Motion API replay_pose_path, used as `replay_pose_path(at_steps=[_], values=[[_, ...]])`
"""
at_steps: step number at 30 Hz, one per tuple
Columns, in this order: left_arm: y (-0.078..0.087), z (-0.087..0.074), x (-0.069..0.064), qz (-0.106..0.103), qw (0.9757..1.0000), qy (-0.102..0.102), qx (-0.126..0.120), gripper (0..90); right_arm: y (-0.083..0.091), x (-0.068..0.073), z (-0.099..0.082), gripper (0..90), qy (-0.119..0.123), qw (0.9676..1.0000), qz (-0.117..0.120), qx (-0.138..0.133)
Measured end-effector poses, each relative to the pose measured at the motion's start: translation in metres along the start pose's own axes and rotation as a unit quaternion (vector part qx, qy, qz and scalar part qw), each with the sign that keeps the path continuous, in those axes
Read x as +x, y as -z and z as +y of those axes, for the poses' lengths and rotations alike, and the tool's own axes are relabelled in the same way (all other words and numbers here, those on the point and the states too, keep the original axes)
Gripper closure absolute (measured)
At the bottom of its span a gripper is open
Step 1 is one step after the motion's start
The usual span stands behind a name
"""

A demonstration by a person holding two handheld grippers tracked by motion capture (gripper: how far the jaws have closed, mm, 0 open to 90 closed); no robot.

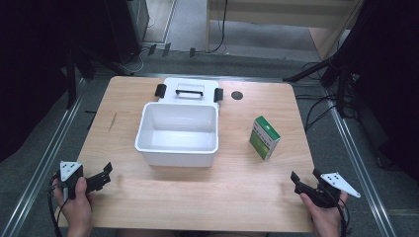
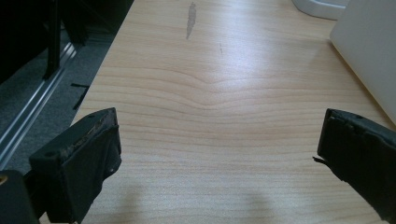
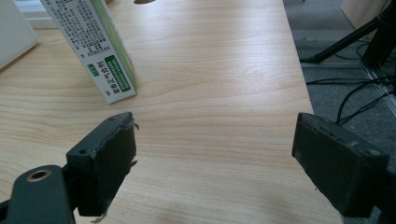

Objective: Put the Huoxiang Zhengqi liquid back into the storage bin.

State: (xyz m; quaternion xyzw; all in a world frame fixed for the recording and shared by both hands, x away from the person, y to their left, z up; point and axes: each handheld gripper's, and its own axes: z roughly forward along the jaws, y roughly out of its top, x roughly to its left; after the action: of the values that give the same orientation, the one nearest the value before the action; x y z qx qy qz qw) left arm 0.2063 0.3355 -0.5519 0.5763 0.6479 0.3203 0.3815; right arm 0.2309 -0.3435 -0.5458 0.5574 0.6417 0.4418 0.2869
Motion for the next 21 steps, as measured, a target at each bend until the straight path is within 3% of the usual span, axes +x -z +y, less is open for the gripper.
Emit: replay_pose_path(at_steps=[3,10,15,18,21], values=[[0.000,0.000,0.001,-0.002,1.0000,0.004,0.001,0.0,0.000,-0.001,0.000,15.8,-0.007,1.0000,-0.006,0.000],[0.000,0.000,0.000,0.000,1.0000,0.003,0.001,0.0,-0.002,0.004,0.001,20.4,0.012,0.9997,-0.020,0.008],[0.000,0.000,0.000,0.001,1.0000,0.003,0.001,0.0,-0.008,0.009,0.008,22.9,0.033,0.9984,-0.013,0.044],[0.000,0.000,0.000,0.001,1.0000,0.003,0.000,0.0,-0.012,0.015,0.016,22.5,0.066,0.9944,0.005,0.082],[0.000,0.000,0.000,0.002,1.0000,0.002,0.000,0.0,-0.016,0.024,0.027,22.5,0.099,0.9879,0.014,0.118]])
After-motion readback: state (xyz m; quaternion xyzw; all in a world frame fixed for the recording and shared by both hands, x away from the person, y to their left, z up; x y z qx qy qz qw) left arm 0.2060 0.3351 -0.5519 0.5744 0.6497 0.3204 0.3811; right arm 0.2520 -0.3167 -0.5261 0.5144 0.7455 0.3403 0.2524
